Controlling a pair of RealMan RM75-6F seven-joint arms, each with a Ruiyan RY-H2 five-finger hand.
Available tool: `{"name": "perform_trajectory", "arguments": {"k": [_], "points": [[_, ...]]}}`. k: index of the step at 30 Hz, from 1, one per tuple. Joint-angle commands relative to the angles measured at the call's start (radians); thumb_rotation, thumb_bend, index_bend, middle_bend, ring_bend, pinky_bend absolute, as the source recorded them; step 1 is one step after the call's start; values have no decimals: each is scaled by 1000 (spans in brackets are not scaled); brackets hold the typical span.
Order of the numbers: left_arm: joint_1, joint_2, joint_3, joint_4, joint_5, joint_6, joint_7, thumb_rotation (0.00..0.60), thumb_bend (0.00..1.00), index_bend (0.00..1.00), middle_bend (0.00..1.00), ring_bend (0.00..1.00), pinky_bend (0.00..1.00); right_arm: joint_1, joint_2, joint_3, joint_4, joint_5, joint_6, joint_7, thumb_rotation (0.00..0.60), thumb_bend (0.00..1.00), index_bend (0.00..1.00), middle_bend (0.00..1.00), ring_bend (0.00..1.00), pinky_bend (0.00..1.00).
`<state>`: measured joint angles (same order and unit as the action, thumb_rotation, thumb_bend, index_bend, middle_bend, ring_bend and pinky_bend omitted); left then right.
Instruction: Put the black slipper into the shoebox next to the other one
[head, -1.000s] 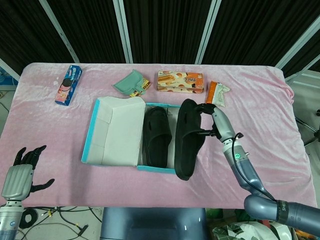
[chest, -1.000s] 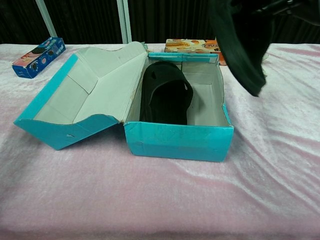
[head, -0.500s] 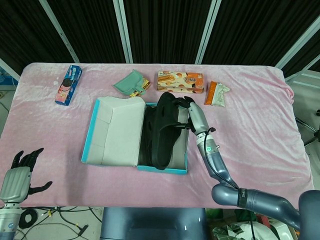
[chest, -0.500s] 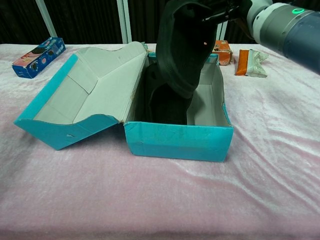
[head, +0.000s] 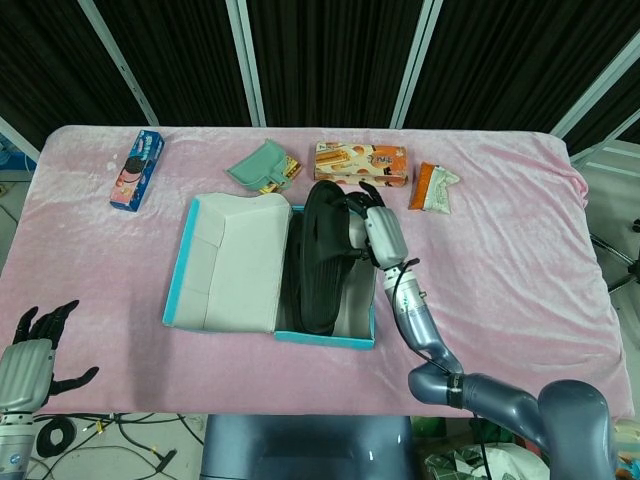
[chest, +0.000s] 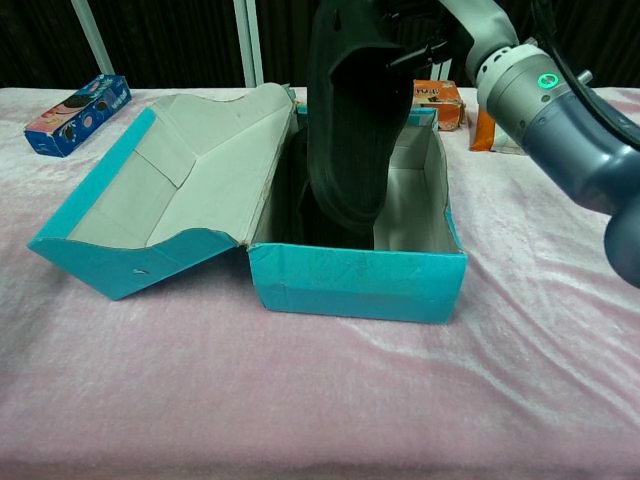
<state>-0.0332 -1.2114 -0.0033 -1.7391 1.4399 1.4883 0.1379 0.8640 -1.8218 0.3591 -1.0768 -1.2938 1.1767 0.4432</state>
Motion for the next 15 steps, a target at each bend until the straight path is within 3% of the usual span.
{"name": "perform_trajectory", "arguments": {"k": [1,15], "points": [[4,1,1,-4,1,5,4,600,0,99,155,156,0,-3,-39,-36,77,-66,51,62,600,118,575,551,265,99],[11,-5,4,-11,5,9,13,600,0,99,155,156,0,-15,-110,-145,343,-210,129,171,600,94,575,537,259,99]]}}
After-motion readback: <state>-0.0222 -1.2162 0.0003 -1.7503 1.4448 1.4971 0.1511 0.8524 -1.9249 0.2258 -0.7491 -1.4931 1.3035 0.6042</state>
